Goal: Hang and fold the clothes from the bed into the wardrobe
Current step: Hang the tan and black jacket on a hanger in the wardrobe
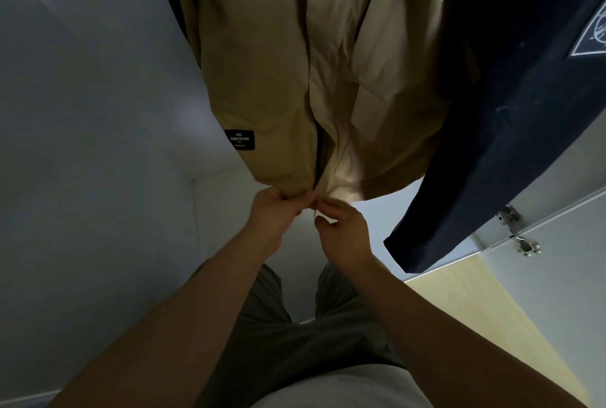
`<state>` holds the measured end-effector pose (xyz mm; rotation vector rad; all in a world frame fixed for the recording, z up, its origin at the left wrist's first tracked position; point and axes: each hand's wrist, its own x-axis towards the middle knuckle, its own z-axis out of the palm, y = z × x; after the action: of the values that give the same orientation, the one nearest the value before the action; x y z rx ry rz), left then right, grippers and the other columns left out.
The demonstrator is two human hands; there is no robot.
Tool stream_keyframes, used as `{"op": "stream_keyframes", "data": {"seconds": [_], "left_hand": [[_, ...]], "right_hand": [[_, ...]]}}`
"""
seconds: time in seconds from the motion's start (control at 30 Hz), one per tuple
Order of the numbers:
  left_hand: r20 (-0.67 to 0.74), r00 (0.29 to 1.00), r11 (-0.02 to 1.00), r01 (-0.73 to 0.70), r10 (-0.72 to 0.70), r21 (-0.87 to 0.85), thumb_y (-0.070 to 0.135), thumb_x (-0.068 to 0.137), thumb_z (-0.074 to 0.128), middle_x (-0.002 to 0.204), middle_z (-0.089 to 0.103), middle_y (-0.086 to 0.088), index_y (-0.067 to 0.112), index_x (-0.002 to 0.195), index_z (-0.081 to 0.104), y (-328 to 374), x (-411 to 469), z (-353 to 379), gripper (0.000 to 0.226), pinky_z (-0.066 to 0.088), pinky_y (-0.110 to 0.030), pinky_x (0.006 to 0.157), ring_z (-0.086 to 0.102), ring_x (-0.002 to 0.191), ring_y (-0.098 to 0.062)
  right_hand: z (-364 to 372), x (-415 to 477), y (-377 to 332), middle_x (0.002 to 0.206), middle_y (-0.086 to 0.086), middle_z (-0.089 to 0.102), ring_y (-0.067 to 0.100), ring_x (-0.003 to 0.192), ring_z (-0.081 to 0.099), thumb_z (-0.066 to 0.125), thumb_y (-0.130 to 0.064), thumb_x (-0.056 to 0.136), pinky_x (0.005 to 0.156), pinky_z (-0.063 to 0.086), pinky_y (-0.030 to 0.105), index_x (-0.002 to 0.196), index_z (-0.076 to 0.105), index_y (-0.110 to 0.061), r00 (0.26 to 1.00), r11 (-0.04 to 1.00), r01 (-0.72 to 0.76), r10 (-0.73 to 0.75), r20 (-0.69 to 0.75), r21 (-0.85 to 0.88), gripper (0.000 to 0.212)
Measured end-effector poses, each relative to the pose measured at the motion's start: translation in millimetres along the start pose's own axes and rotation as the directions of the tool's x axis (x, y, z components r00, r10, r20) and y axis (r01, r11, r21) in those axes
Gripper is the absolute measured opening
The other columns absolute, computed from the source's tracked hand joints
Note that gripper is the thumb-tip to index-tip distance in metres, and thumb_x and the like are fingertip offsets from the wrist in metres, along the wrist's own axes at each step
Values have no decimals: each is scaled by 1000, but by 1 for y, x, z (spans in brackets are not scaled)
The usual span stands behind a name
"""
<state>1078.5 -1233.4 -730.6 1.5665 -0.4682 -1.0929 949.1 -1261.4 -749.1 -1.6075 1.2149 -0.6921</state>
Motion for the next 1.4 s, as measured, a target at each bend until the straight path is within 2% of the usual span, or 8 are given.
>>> {"op": "stream_keyframes", "data": {"seconds": [0.17, 0.33, 0.47, 0.6, 1.13, 1.23, 1.33, 1.4], "left_hand": [[29, 992, 963, 129, -126, -239, 1, 81, 76, 98, 75, -9, 5, 103, 71, 0, 2, 0, 23, 53, -24, 78, 70, 91, -18], [11, 978, 932, 203, -209, -299, 0, 86, 71, 89, 75, -6, 8, 100, 69, -2, 5, -2, 16, 53, -24, 68, 69, 78, -14], [-30, 973, 936, 211, -229, -282, -1, 90, 67, 91, 71, -8, 6, 104, 66, 0, 7, -4, 16, 52, -23, 66, 65, 73, -13], [-11, 977, 947, 204, -213, -247, -1, 93, 62, 84, 70, -5, 6, 103, 66, 0, 7, -2, 12, 51, -23, 62, 63, 67, -11], [-268, 964, 965, 79, -9, 252, 6, 83, 78, 118, 63, -12, 0, 120, 61, 14, 15, -20, 41, 51, -36, 91, 59, 109, -27], [-301, 947, 942, -4, 111, 335, 11, 87, 75, 135, 53, -11, 2, 145, 40, 42, 16, -15, 68, 45, -30, 99, 55, 120, -30], [-264, 894, 887, -244, 363, 392, 9, 85, 71, 90, 63, 9, 15, 99, 63, 95, 16, 1, 17, 44, -10, 68, 58, 81, -12], [-250, 815, 830, -419, 522, 367, 9, 81, 74, 80, 60, 14, 22, 84, 62, 145, 14, 13, 18, 46, -15, 67, 60, 79, -11]], "right_hand": [[-5, 3, -9, 92, -10, 72, -3, 82, 65, 58, 10, 87, 72, 49, 12, 83, 70, -33, 972, 864, -234, 211, 102, 445, 44], [-11, 10, -3, 106, 4, 73, 19, 102, 64, 57, -1, 90, 79, 50, 32, 96, 77, -16, 899, 718, -428, 401, 177, 549, 26], [-8, 12, 2, 105, 11, 66, 24, 93, 66, 62, -11, 92, 71, 52, 33, 100, 65, -10, 713, 452, -660, 629, 310, 600, 9], [-3, 17, 0, 119, 16, 67, 28, 107, 65, 68, -26, 91, 80, 52, 36, 120, 59, -6, 644, 266, -745, 527, 555, 612, 36], [-13, 23, -22, 92, -1, 55, 20, 87, 56, 56, -28, 98, 75, 47, 34, 100, 53, -23, 788, 700, -611, 585, 195, 370, 6], [-28, 32, -50, 79, -4, 50, 14, 71, 49, 56, -21, 95, 68, 43, 29, 84, 49, -26, 907, 825, -376, 420, -13, 421, 14], [-52, 39, -109, 85, -4, 60, 10, 74, 56, 62, -23, 93, 66, 41, 24, 89, 54, -26, 979, 952, 7, 57, -197, 306, 10], [-74, 42, -164, 86, -6, 62, 10, 78, 60, 65, -28, 92, 71, 47, 26, 93, 55, -27, 950, 937, 251, -190, -249, 241, 10]]}}
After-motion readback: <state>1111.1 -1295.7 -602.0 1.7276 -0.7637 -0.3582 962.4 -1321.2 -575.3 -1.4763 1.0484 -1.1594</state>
